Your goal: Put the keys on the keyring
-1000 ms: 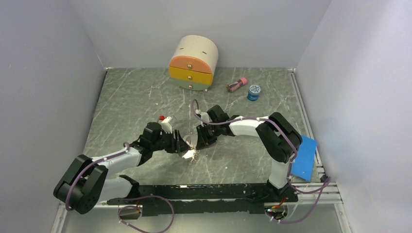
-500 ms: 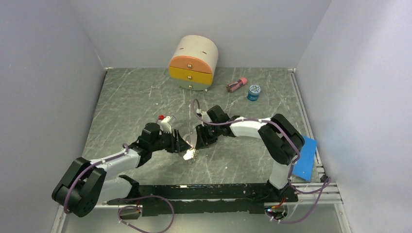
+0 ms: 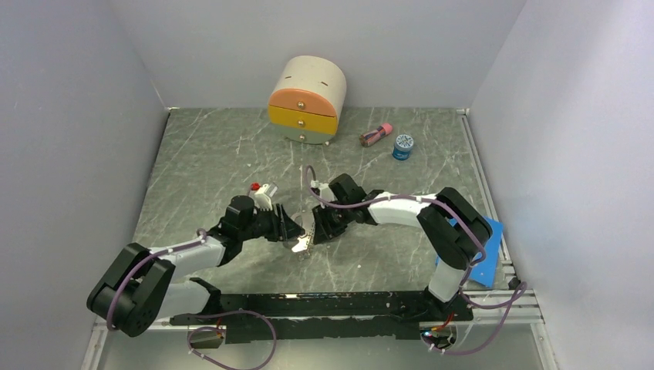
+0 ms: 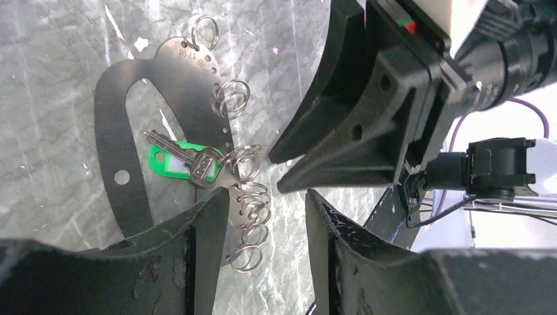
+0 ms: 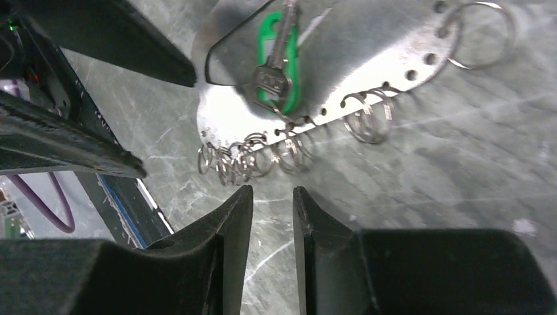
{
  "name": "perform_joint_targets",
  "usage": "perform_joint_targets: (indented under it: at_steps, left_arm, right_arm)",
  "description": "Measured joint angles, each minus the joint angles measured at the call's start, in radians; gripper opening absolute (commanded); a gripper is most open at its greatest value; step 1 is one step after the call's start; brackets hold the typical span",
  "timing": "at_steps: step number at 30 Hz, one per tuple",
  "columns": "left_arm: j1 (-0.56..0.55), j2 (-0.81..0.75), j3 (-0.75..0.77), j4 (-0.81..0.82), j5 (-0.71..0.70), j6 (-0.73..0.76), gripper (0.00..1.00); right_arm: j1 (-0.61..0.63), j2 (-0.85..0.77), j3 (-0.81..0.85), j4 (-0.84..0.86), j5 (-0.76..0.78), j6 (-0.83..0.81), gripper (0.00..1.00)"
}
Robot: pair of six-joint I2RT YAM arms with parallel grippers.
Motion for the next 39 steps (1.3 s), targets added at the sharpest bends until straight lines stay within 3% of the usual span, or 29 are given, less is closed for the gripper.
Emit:
perform_joint_targets:
  at_steps: [5,9,13,16,24,31,39]
  left_arm:
    - [0.0,0.013,-0.021,0.032,0.0,-0.037,0.51]
    - [0.0,0.005,-0.021,0.023,-0.007,-0.04,0.51]
    - [0.0,-0.037,-0.022,-0.008,-0.028,-0.036,0.51]
    - [0.0,-0.071,-0.023,-0.023,-0.047,-0.03,0.51]
    - [0.0,-0.094,-0.028,-0.061,-0.076,-0.015,0.51]
    - [0.0,-0.094,-0.036,-0.065,-0.085,-0.014,0.51]
    - [0.0,-0.093,-0.036,-0.087,-0.091,-0.003,0.51]
  right_arm:
    - [0.05,-0.002,0.021,-0.013,0.006,-0.021,0.43]
    - [0.058,-0.001,0.052,-0.017,0.03,-0.024,0.43]
    - [0.058,0.011,0.088,-0.023,0.061,-0.028,0.3]
    - [0.058,0.032,0.109,-0.024,0.07,-0.033,0.29]
    - [0.058,0.059,0.114,-0.036,0.045,-0.046,0.41]
    - [0.059,0.064,0.115,-0.042,0.043,-0.055,0.26]
    - [0.062,0.075,0.135,-0.071,0.061,-0.064,0.17]
